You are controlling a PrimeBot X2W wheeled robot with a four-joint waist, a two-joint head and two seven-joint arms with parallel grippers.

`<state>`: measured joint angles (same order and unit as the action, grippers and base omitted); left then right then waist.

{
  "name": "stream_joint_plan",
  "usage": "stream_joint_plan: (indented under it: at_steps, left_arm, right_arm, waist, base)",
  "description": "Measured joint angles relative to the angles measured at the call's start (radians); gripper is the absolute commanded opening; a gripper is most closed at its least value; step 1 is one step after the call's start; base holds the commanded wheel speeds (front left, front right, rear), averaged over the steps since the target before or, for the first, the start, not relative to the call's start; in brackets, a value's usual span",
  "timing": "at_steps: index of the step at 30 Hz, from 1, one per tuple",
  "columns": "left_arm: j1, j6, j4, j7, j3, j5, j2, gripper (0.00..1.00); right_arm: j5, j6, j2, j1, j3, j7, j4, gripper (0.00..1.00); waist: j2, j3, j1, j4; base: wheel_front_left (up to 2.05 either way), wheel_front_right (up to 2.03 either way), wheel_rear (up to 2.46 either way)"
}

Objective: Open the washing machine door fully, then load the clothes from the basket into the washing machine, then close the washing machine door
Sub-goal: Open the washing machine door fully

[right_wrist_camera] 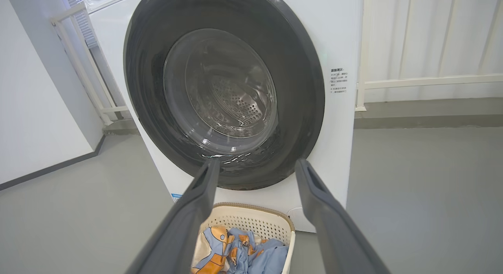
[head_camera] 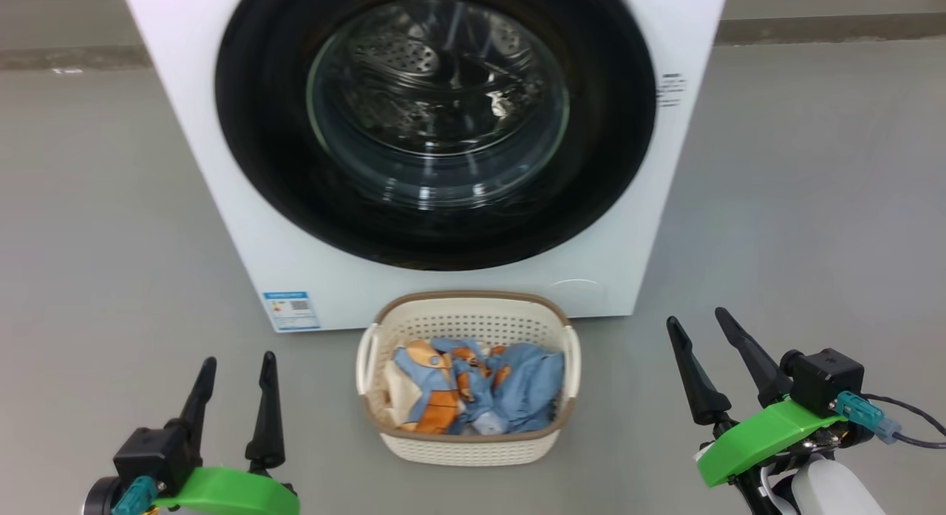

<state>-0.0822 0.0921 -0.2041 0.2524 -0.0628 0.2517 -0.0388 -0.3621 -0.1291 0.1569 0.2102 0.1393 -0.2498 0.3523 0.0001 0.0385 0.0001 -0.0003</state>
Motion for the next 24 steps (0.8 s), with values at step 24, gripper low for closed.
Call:
stream_joint_plan:
  at_steps: [24]
  left_arm:
    - [0.0,0.01,0.009,0.0,-0.002,0.009,0.002,1.0]
  right_arm:
    - [0.0,0.0,0.004,0.0,-0.001,0.0,0.001,1.0]
  waist:
    - [0.0,-0.008,-0.0001,-0.004]
  base:
    - [0.54,0.54,-1.09]
